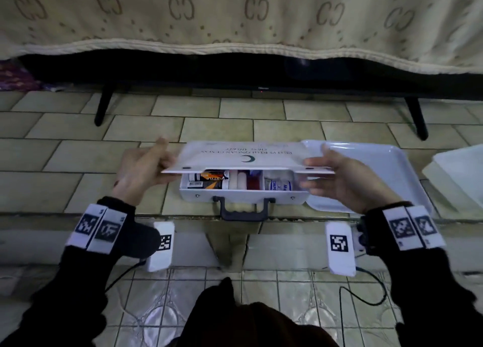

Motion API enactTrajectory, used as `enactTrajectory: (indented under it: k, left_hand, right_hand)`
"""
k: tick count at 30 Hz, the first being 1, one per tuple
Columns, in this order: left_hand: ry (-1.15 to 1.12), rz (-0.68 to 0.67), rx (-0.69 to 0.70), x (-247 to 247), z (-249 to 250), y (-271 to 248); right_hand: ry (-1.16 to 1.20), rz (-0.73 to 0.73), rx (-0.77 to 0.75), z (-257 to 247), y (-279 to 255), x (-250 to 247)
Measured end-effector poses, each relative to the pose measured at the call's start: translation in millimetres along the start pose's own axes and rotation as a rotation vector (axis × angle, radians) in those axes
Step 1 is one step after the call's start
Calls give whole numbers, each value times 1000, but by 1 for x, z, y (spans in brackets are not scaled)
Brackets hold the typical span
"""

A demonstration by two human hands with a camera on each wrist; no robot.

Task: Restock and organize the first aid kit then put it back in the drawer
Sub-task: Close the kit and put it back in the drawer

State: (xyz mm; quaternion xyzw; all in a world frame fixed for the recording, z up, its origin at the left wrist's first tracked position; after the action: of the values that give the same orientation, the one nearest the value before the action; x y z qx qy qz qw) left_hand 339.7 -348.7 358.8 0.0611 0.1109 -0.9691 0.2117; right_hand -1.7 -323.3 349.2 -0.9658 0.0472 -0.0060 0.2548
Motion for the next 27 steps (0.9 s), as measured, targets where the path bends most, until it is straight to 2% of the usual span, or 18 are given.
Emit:
enactTrajectory:
  k: [3, 7, 12, 16, 19, 22, 27]
  left_hand:
    - [62, 27, -47, 0, -28, -17]
    - [114, 129, -113, -11, -68, -24]
    - [95, 104, -131, -5, -84, -30]
    - [139, 115, -33, -3, -81, -32]
    - [187, 121, 28, -4, -78, -34]
    - [269, 101, 147, -4, -69, -35]
    - [567, 72, 356, 2, -50, -44]
  right_hand:
    - [6, 75, -65, 23, -7, -2]
    - [6, 211, -106, 53, -7, -7]
    - [-169, 246, -168, 69, 6, -11]
    - [-332, 266, -285, 67, 14, -13]
    - [-348, 289, -404, 64, 13, -11]
    - [-354, 321, -473, 62, 8, -10]
    - [-532, 338, -570, 54, 3, -5]
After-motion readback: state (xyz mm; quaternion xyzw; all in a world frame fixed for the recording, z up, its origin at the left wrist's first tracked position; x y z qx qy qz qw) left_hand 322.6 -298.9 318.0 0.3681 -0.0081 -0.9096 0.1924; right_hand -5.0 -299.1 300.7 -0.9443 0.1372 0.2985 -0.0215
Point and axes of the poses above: each hand's wrist, its own y-axis towards the middle knuckle, its own x-axis out of the palm, z = x × y, the point moved 9 cm from there along y, towards the middle knuckle, and after that the axes turned 8 degrees about z, right-handed, at the moved point
